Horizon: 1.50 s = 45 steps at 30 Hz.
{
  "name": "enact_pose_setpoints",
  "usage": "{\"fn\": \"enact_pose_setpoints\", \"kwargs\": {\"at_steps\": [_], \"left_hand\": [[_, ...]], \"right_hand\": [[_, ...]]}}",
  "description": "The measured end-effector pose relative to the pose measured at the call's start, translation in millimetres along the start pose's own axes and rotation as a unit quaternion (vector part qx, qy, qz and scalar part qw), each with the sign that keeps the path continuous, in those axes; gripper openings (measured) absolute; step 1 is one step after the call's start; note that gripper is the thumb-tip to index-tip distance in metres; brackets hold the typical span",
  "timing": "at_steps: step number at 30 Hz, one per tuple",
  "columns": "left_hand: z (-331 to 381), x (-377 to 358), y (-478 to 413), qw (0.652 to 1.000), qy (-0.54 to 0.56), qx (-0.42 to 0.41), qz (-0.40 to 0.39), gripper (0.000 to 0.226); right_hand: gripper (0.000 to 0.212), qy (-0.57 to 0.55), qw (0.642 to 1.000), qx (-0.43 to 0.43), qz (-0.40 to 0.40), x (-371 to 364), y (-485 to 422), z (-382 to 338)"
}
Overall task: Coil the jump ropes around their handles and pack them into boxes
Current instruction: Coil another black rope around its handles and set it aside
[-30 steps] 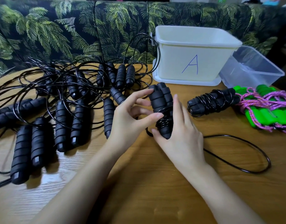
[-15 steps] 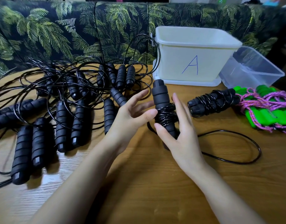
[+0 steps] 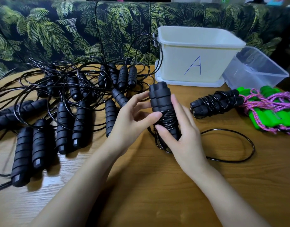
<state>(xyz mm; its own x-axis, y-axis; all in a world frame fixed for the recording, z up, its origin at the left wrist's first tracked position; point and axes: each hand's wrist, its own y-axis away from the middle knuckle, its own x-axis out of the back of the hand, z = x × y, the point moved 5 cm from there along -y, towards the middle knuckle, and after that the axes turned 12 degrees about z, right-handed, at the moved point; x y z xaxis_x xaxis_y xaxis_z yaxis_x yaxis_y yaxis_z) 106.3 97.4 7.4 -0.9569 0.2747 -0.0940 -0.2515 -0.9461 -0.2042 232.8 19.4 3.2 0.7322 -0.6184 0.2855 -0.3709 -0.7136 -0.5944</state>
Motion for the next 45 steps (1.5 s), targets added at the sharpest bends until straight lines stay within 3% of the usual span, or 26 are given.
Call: {"fn": "enact_pose_setpoints", "kwargs": {"at_steps": [3, 13, 21, 24, 27, 30, 32, 37, 45], "left_hand": [[-0.5, -1.3, -0.9, 0.999, -0.006, 0.002, -0.035, 0.057], [1.6, 7.4, -7.1, 0.999, 0.047, 0.006, 0.008, 0.040], [7.7, 8.7, -3.9, 0.994, 0.012, -0.055, 0.090, 0.050], [7.6, 10.2, -1.0, 0.990, -0.023, -0.084, 0.114, 0.048], [6.9, 7.7, 0.0, 0.991, -0.032, -0.080, 0.099, 0.050], [7.8, 1.5, 1.9, 0.996, -0.028, -0.064, 0.052, 0.059], [6.0, -1.3, 1.9, 0.997, -0.032, -0.065, 0.018, 0.064], [2.5, -2.6, -0.2, 0.997, -0.032, -0.061, -0.024, 0.060], [2.8, 8.0, -5.7, 0.997, 0.044, 0.001, 0.056, 0.043]], "right_hand": [[0.071, -0.024, 1.000, -0.015, 0.004, 3.6, -1.4, 3.6], [0.058, -0.149, 0.985, -0.083, -0.037, 4.8, -2.9, 1.4], [0.055, 0.039, 0.998, 0.034, 0.022, 4.3, -2.0, 5.1], [0.049, 0.051, 0.998, 0.028, -0.011, -0.2, 2.1, 2.3], [0.070, 0.087, 0.995, -0.013, -0.053, -3.7, 6.2, 3.1], [0.101, 0.130, 0.990, -0.027, -0.040, -1.7, 3.4, 3.9], [0.105, 0.138, 0.990, -0.023, -0.029, 0.3, 0.2, 5.0], [0.092, 0.060, 0.997, -0.035, -0.042, 0.7, -1.9, 11.0], [0.074, -0.079, 0.994, -0.060, -0.055, -0.3, -0.5, 0.2]]}}
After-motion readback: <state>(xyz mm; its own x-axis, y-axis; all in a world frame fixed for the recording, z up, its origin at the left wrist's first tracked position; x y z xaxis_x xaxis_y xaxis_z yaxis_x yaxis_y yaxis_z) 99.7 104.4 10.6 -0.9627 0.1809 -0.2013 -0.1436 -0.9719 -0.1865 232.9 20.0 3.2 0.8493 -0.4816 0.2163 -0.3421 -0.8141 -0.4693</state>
